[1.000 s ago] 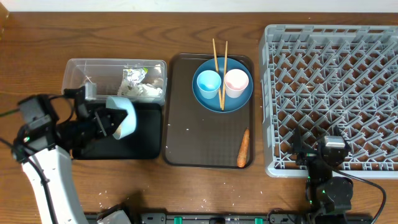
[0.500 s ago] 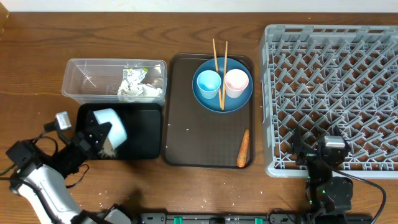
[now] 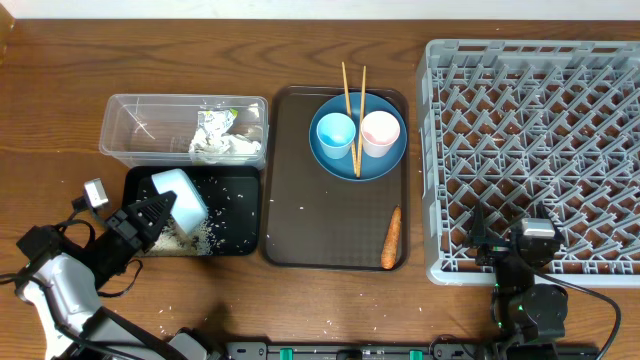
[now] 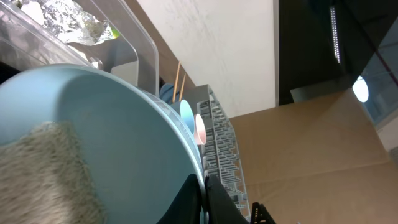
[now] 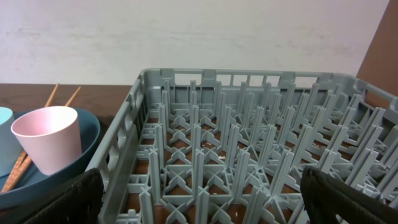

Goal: Sort waste into correct bins and load items into the dishwasher rack
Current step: 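Tilt the plate with the left gripper to dump rice onto the black tray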

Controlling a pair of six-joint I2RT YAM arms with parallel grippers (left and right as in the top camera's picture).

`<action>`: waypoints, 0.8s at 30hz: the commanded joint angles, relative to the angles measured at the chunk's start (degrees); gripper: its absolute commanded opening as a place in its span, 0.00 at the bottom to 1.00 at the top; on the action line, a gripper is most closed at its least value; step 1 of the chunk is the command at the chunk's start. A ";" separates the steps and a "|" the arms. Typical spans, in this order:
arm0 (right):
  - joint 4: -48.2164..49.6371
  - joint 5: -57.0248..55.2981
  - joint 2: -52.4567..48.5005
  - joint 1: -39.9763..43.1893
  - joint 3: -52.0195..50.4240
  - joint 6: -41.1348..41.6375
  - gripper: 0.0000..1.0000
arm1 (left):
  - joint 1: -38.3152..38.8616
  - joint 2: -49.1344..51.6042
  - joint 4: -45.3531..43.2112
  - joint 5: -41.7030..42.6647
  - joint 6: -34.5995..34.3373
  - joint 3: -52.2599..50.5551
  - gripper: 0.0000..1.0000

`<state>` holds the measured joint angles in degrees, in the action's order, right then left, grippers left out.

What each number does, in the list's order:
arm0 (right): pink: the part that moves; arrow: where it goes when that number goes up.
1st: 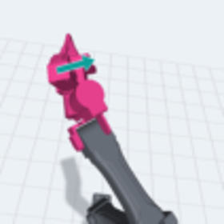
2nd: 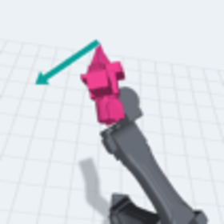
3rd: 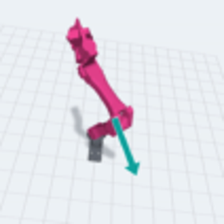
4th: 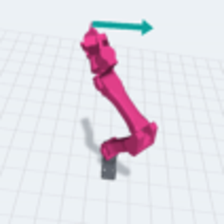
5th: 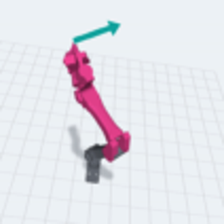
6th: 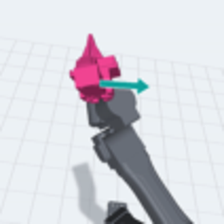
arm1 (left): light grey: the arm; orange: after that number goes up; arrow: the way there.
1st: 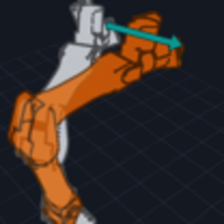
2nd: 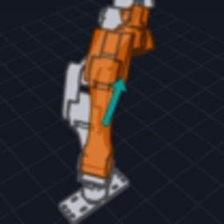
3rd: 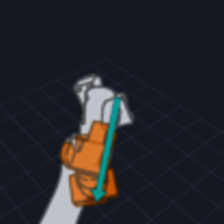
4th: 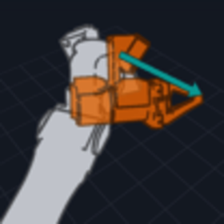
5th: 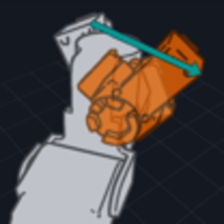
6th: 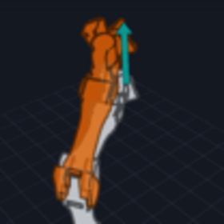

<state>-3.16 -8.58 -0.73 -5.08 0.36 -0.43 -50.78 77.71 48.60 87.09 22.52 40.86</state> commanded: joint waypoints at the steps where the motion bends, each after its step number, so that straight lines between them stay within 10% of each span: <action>1: -0.22 -0.20 0.07 0.61 -0.04 0.37 0.99 | 0.63 0.42 -0.07 3.04 0.74 0.26 0.06; 11: -0.22 -0.17 0.07 0.61 -0.04 0.37 0.99 | 6.05 0.48 -12.33 3.04 -16.02 0.28 0.06; 24: -0.22 -0.20 0.07 0.61 -0.04 0.37 0.99 | 10.69 0.50 -17.46 3.04 -17.16 0.26 0.06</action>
<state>-3.18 -8.58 -0.73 -5.08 0.36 -0.43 -40.18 77.93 32.82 88.62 7.22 40.73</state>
